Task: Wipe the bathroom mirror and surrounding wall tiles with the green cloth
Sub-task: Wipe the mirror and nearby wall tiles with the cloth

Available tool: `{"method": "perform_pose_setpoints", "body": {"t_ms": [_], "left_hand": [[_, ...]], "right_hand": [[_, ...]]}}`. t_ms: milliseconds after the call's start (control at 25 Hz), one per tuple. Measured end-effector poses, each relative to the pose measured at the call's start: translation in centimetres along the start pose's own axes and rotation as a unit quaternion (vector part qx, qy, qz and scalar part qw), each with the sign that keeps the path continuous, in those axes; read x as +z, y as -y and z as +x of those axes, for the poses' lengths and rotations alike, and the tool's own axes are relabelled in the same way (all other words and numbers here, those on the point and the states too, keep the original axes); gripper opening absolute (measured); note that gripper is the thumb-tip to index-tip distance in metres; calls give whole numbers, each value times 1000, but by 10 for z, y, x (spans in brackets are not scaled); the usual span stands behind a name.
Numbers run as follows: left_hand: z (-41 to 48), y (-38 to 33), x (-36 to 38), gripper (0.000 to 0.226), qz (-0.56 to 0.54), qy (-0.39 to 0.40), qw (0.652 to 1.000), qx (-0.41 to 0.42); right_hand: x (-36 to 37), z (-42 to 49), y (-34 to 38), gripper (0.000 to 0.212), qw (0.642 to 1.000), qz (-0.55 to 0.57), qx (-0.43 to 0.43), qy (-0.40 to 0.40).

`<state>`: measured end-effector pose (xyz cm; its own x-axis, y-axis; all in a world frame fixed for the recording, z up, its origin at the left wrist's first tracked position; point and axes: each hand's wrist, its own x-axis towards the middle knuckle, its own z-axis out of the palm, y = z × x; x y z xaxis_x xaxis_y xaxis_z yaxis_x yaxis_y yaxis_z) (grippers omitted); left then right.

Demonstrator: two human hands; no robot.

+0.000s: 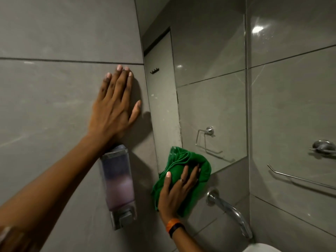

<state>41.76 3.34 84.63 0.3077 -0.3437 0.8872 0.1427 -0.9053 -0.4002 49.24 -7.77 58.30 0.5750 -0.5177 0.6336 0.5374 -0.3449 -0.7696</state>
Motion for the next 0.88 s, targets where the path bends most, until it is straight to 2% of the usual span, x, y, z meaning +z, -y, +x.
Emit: {"method": "perform_pose_setpoints", "body": {"t_ms": [160, 320, 880], "left_hand": [[-1, -2, 1, 76, 1, 4, 1000, -2], [0, -1, 2, 75, 6, -4, 1000, -5], [25, 9, -7, 69, -18, -67, 997, -35]], "right_hand": [[6, 16, 36, 75, 998, -3, 52, -38], [15, 67, 88, 75, 995, 18, 63, -81], [39, 199, 239, 71, 995, 61, -5, -74]]}}
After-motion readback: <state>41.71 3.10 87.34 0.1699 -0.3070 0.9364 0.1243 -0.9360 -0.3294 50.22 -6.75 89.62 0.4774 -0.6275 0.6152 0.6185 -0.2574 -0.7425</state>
